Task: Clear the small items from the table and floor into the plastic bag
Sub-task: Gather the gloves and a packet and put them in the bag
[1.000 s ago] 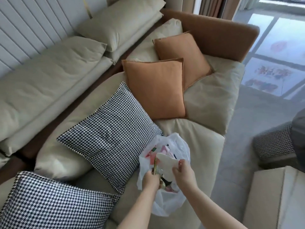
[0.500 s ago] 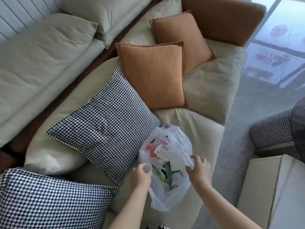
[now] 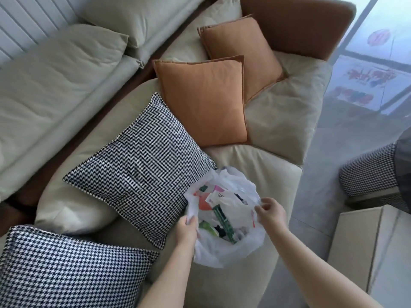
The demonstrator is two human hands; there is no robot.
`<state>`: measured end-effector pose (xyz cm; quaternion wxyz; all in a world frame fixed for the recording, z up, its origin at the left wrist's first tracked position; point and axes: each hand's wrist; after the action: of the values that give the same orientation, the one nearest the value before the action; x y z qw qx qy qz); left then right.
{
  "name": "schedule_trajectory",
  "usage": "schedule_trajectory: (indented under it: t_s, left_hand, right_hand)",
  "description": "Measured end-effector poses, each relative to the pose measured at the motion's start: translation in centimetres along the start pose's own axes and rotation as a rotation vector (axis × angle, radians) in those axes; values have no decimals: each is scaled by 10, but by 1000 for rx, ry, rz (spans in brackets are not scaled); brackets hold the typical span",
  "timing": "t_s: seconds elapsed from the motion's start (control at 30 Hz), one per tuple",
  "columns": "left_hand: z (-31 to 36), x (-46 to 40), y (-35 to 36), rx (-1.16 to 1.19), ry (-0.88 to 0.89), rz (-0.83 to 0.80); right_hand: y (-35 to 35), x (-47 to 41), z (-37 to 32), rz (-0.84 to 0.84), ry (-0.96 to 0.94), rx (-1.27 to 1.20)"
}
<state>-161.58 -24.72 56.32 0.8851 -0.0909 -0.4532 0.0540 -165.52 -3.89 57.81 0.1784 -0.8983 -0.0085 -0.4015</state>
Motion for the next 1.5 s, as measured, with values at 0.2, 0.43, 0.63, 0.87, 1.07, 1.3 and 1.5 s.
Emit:
schedule_trajectory:
  t_s: [0.2, 0.43, 0.63, 0.87, 1.07, 1.3, 1.5]
  left_hand:
    - [32, 25, -31, -130, 181, 235]
    - [22, 44, -37, -98, 118, 328]
    - [19, 55, -35, -252, 45, 266]
    - [50, 83, -24, -581, 148, 288]
    - [71, 121, 29, -861, 419, 220]
    - [64, 176, 149, -1071, 456, -237]
    - [26, 227, 252, -1217, 482, -418]
  right_hand:
    - [-29, 6, -12, 84, -29, -31]
    - [-43, 10, 10, 142, 99, -100]
    - [-39, 26, 16, 47, 101, 15]
    - [-54, 57, 14, -24, 23, 91]
    - [-89, 97, 39, -23, -24, 216]
    - [-156, 150, 105, 58, -31, 364]
    - [-220, 192, 192, 127, 14, 311]
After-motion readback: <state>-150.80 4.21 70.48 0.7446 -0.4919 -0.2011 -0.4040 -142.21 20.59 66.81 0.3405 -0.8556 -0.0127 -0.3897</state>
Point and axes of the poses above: each hand's wrist, its own x-axis away from the middle knuckle, its own y-axis out of the palm, z = x × y, and after that the axes turned 15 degrees about -z, right-handed
